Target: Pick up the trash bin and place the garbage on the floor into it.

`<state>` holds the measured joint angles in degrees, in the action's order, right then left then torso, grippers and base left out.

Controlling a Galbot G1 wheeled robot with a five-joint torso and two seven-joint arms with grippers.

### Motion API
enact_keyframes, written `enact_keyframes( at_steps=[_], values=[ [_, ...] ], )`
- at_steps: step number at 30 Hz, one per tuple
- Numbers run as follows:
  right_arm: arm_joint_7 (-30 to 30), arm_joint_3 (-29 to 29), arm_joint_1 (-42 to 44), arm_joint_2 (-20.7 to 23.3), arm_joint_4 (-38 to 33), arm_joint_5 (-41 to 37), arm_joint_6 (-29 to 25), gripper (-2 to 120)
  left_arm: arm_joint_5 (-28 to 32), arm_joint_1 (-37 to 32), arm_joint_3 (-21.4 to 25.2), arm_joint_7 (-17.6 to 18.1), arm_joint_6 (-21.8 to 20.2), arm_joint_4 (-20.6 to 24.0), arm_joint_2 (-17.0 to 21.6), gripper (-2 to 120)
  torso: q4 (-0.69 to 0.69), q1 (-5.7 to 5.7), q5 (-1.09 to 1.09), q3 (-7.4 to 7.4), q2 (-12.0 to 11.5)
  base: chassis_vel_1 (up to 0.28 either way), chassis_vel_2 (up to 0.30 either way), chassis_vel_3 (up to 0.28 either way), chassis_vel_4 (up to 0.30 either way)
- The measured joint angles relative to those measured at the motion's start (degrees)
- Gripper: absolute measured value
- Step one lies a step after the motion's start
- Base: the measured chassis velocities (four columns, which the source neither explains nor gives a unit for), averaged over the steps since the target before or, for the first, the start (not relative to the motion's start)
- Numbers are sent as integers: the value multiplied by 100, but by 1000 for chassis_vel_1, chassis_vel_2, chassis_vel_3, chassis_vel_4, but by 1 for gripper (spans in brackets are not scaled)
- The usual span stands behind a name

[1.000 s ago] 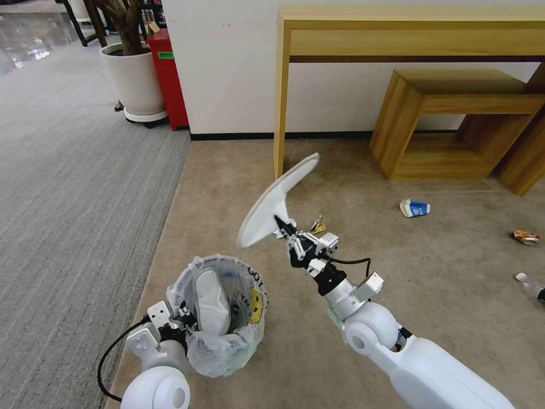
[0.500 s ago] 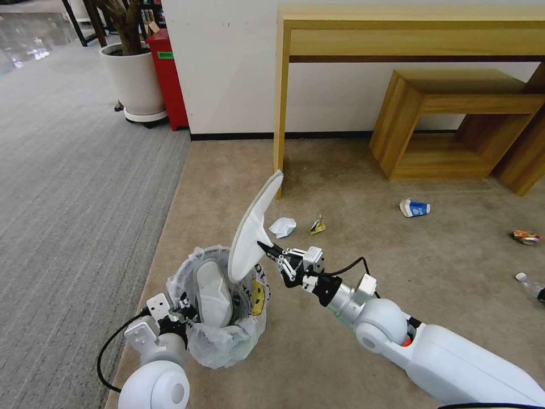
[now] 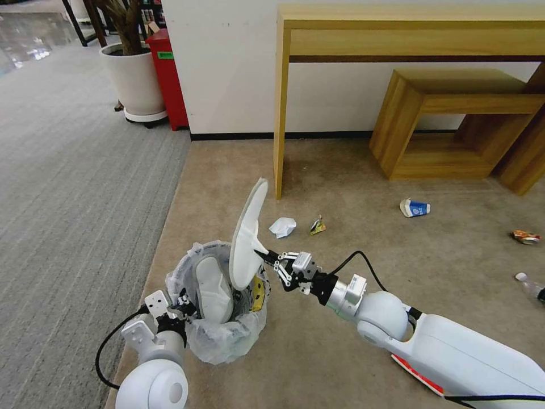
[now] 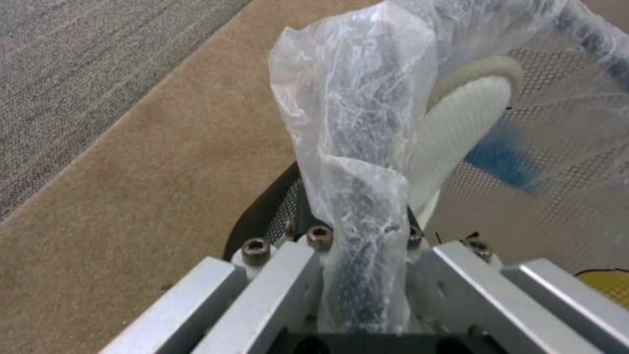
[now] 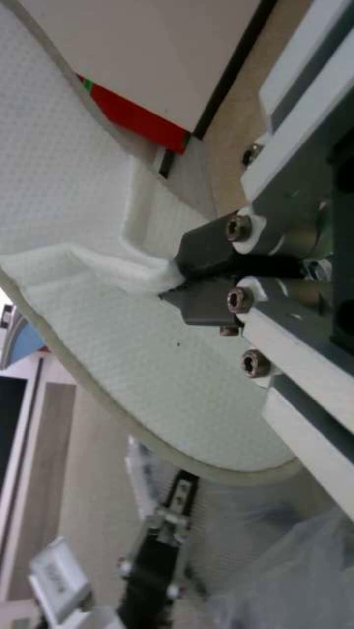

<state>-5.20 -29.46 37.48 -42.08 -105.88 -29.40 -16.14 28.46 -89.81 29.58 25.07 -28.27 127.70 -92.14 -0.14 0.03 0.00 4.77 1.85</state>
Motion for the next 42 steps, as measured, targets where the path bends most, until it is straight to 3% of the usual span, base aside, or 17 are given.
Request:
enact_keyframes(
  at_steps=[3,21,34,42],
  values=[
    [54,-125,-161,-144,130,435,0,0,-1,5,-2,-3,0,-3,0,0,1,0,0,0,0,0,0,0,0],
    [163,-1193,-864,-725,689,1287,-27,0,47,50,82,-4,0,12,0,0,1,0,-1,0,0,0,0,0,0],
    [272,-1261,-938,-820,929,1677,-103,0,96,102,115,8,-4,-36,0,0,0,0,0,0,0,0,0,0,0],
    [351,-1285,-957,-815,947,1764,-60,28,111,104,128,11,-9,-31,0,0,0,0,0,0,0,0,0,0,0]
  ],
)
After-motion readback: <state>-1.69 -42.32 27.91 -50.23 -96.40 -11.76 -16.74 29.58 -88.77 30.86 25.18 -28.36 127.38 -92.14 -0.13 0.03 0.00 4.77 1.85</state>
